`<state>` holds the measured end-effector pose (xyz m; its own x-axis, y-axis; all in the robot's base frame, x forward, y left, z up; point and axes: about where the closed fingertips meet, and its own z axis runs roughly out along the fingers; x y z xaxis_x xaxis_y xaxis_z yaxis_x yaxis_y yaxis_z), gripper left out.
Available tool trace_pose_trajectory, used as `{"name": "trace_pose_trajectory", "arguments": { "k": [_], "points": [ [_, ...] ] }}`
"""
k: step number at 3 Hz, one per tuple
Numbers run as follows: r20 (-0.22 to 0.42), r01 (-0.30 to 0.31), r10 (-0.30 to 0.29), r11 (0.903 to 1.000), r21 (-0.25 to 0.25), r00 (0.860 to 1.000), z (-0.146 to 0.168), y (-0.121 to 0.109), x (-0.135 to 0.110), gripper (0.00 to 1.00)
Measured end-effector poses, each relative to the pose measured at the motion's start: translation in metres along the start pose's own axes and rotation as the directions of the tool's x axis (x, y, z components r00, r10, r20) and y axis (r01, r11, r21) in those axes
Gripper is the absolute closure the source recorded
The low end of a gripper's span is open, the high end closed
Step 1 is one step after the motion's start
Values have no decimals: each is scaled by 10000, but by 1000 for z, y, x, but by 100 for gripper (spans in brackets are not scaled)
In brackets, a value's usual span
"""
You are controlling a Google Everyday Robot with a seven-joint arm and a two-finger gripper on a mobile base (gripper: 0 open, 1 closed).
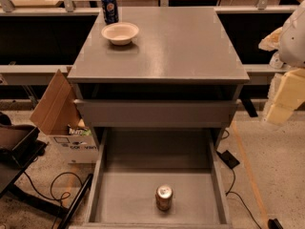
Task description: Pick orange can from middle drawer and place on counter
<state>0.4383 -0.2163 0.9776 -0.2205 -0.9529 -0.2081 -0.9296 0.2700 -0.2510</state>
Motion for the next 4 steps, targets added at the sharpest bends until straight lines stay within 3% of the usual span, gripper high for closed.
{"name": "trace_pose_trajectory", "arguments": {
  "k": [2,3,4],
  "points": [
    [195,-249,246,9996,135,9995,5,-3,2,0],
    [1094,-572,624,9971,-501,9920,56,13,12,0],
    [2706,-888,1271,9848,-1496,9543,134,56,26,0]
  ]
}}
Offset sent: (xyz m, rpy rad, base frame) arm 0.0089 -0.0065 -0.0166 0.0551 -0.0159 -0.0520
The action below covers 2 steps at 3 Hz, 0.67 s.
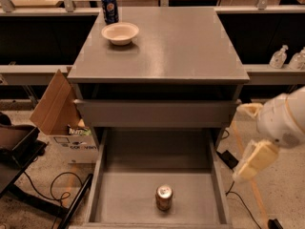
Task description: Pick orange can from middle drawer and place on counter
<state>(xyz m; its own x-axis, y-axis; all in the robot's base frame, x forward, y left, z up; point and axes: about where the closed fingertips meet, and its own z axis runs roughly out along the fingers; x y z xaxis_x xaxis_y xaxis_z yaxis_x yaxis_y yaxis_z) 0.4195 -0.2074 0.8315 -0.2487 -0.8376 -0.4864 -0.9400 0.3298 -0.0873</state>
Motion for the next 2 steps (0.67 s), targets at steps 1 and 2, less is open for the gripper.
{"name": "trace_pose_trajectory", "arguments": {
  "k": [1,2],
  "points": [
    [2178,-549,628,9976,-422,9740,70,26,26,0],
    [3762,-931,780,9954,222,9232,112,19,40,0]
  ]
}}
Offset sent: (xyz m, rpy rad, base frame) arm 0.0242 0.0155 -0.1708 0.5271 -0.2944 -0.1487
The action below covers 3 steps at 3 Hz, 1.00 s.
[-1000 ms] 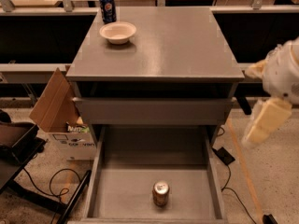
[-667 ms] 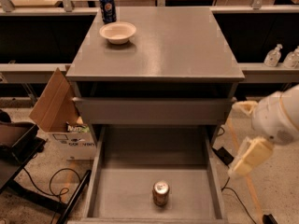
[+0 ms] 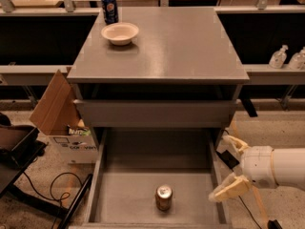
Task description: Pick orange can from middle drawer and place on counter
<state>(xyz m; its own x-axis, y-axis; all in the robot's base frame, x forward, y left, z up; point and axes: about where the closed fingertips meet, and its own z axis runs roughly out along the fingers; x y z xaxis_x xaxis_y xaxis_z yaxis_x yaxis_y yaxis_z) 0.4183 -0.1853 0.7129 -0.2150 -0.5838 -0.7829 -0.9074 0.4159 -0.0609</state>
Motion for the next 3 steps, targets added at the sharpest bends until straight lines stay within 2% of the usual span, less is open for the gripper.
{"name": "trace_pose_trajectory", "arguments": {
  "k": [1,2,3],
  "points": [
    [181,192,-200,9989,436,9996,6,-12,7,0],
    [-108,325,-322,9989,346,9994,9,-11,1,0],
    [202,34,-36,9999,97,9998,34,7,28,0]
  ]
}}
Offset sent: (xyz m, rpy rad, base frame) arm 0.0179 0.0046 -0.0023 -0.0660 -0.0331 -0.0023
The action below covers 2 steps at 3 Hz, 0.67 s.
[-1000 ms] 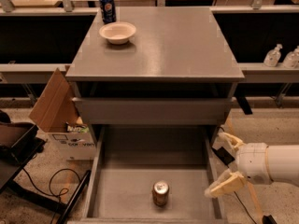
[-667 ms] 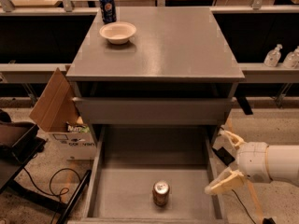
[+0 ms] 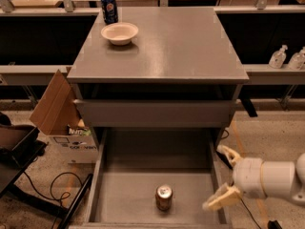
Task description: Pick orange can from middle drawer and place on counter
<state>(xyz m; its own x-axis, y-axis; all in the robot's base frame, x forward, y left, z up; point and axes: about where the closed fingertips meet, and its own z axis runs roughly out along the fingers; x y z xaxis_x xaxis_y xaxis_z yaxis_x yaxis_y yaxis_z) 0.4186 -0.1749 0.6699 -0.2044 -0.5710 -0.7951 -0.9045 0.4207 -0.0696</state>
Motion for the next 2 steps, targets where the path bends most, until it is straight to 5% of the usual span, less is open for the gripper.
{"name": "trace_pose_trajectory", "arguments": {
  "k": [2],
  "points": [
    [916,-575,690,9908,-1223,9934,88,46,116,0]
  ]
}}
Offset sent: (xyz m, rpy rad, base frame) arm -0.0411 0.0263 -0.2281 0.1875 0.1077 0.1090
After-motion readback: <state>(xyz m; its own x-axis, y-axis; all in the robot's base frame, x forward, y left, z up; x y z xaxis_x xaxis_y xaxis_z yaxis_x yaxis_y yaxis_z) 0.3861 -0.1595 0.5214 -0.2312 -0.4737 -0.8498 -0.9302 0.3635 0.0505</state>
